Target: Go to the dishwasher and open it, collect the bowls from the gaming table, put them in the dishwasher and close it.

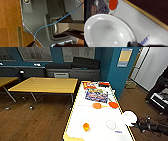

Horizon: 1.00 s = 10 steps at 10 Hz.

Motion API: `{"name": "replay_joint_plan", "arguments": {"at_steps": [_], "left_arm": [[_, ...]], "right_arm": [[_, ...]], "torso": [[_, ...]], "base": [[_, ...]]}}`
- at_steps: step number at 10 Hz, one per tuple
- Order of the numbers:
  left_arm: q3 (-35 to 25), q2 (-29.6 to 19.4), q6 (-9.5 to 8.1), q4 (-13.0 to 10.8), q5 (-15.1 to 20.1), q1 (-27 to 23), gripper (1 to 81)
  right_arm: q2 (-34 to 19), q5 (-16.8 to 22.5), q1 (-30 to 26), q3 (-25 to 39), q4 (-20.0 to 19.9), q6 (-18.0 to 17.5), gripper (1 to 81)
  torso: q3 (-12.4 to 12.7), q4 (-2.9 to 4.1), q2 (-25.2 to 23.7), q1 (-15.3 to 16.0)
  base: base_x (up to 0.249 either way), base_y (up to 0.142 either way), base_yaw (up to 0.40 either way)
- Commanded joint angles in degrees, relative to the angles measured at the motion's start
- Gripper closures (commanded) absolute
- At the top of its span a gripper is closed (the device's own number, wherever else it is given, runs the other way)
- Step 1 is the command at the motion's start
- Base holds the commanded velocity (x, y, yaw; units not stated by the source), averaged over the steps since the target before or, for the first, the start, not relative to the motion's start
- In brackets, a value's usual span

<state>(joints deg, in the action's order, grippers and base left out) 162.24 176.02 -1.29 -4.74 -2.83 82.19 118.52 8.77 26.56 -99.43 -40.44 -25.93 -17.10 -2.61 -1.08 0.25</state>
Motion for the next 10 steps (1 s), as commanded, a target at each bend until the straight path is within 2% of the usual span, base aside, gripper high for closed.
{"name": "replay_joint_plan", "arguments": {"at_steps": [1, 2, 3, 4, 6, 7, 8, 10], "left_arm": [[0.0, 0.6, 0.24, -0.3, 3.6, -1.0, 1.0], [0.0, 0.7, 0.24, -0.4, 3.4, -1.0, 1.0], [-0.2, 0.7, 0.15, -0.4, 0.5, -0.9, 1.0], [-0.3, 0.6, 0.15, -0.4, 0.2, -0.9, 1.0], [-2.4, -0.7, 0.15, -0.5, 0.2, -0.9, 1.0], [-5.3, -2.5, 0.15, -0.5, 0.3, -0.9, 1.0], [-10.6, -5.6, 0.15, -0.5, 0.2, -0.8, 1.0], [-24.8, -14.0, 0.15, -0.5, 0.1, -0.8, 1.0]], "right_arm": [[-19.6, 11.7, -8.0, 15.3, 7.0, 0.8, 81.1], [-23.2, 14.3, -6.8, 20.1, 9.1, 0.7, 81.1], [-26.1, 15.1, -3.6, 24.3, 12.8, 0.5, 81.1], [-27.2, 14.9, 0.6, 25.0, 14.1, 0.5, 81.1], [-26.6, 10.1, 9.7, 21.7, 17.8, 0.5, 81.1], [-26.0, 7.2, 14.5, 18.3, 17.7, 0.8, 81.1], [-25.9, 3.3, 20.3, 17.4, 18.1, 1.5, 81.1], [-23.8, -5.3, 31.5, 14.4, 18.7, 3.1, 81.1]], "torso": [[0.0, 0.00, 0.0, 0.0], [0.0, 0.00, 0.0, 0.0], [0.0, 0.00, 0.0, 0.0], [0.0, 0.00, 0.0, 0.0], [0.0, 0.00, 0.0, 0.0], [0.0, 0.00, 0.0, 0.0], [0.0, 0.00, 0.0, 0.0], [0.0, 0.00, 0.0, 0.0]], "base": [[0.000, 0.000, 0.000], [0.000, 0.000, 0.000], [0.000, 0.000, 0.000], [0.000, 0.000, 0.000], [0.000, 0.000, 0.000], [0.000, 0.000, 0.000], [0.000, 0.000, 0.000], [0.000, 0.000, 0.000]]}}
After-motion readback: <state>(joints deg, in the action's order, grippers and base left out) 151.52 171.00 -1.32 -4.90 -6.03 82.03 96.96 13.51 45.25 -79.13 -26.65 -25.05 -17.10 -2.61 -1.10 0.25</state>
